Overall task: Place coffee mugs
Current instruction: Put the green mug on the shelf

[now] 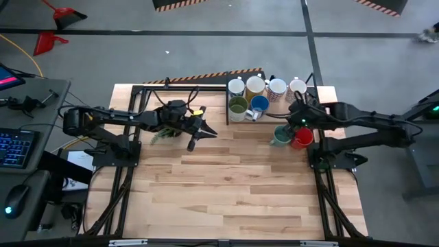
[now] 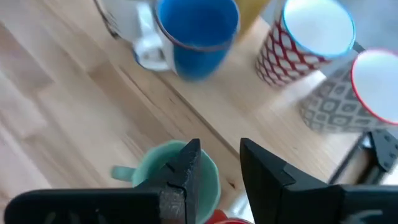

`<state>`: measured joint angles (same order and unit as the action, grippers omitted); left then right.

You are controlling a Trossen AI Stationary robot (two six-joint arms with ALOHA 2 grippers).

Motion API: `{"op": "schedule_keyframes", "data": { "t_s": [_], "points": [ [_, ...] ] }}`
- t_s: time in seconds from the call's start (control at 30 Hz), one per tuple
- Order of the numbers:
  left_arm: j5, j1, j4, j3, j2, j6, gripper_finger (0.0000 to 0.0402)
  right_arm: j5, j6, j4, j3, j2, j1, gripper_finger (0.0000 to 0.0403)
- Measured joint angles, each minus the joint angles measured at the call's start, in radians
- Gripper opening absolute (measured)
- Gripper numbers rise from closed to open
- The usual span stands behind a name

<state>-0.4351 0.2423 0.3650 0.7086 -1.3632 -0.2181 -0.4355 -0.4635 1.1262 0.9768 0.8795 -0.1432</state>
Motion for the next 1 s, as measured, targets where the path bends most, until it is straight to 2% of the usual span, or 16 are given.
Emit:
{"op": "schedule_keyframes", "data": {
  "t_s": [0.17, 0.33, 0.73, 1.0],
  "points": [
    [0.0, 0.0, 0.0, 0.0, -0.007, -0.001, 0.005, 0.005, -0.002, 0.023, -0.011, 0.077, -0.043, 0.0094],
    [0.0, 0.0, 0.0, 0.0, -0.009, -0.001, 0.0051, 0.062, -0.01, 0.02, -0.062, 0.125, -0.084, 0.0094],
    [0.0, 0.0, -0.001, 0.0, -0.008, 0.005, 0.0051, 0.115, -0.005, -0.091, -0.215, 0.143, -0.126, 0.0094],
    [0.0, 0.0, -0.001, 0.0, -0.008, 0.006, 0.0051, 0.114, 0.156, -0.203, -0.18, 0.142, -0.125, 0.0094]
  ]
}}
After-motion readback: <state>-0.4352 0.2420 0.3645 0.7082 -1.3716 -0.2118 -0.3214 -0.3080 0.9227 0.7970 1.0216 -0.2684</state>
